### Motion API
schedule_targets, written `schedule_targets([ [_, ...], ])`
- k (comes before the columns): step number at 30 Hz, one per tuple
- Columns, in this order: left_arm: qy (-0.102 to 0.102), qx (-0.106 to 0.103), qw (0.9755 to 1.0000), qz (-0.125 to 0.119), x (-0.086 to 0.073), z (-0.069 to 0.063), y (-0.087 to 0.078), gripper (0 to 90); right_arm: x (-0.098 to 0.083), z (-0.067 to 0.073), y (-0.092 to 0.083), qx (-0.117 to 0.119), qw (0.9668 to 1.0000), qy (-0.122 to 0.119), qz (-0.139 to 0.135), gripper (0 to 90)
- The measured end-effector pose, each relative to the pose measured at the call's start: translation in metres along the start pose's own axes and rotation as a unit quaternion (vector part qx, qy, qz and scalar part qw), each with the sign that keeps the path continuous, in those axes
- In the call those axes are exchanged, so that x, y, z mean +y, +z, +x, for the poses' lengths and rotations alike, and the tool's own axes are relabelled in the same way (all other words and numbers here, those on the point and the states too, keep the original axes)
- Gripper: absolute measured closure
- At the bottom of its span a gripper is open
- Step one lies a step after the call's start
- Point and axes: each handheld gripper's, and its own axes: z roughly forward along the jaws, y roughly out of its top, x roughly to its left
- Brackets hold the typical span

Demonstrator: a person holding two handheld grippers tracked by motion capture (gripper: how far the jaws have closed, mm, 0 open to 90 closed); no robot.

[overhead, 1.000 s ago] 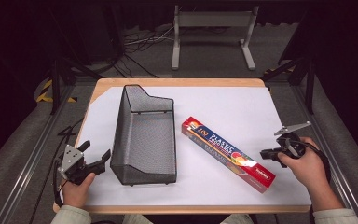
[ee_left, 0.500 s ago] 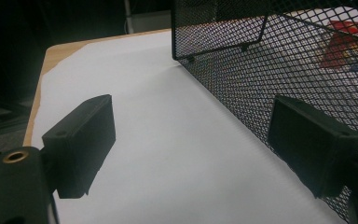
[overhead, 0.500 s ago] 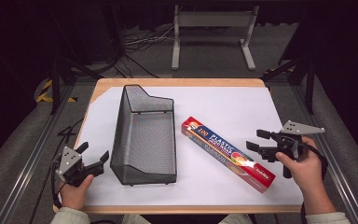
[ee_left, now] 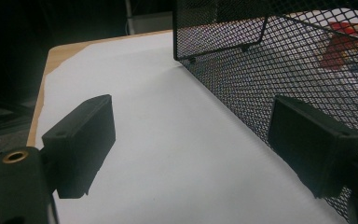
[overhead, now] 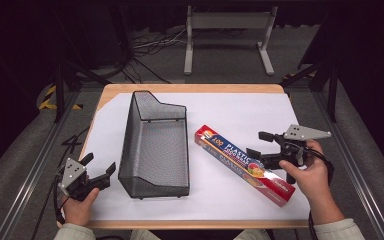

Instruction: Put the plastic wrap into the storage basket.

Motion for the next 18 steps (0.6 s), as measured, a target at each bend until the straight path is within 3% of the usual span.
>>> schedule_targets([
  [13,0.002,-0.001,1.0,-0.001,0.0,0.0,0.0,15.8,0.008,0.012,0.033,0.014,0.9996,-0.013,0.02,16.5],
  [18,0.002,-0.001,1.0,-0.001,0.0,0.0,0.0,15.8,0.008,0.015,0.044,0.0,0.9993,-0.026,0.029,15.0],
])
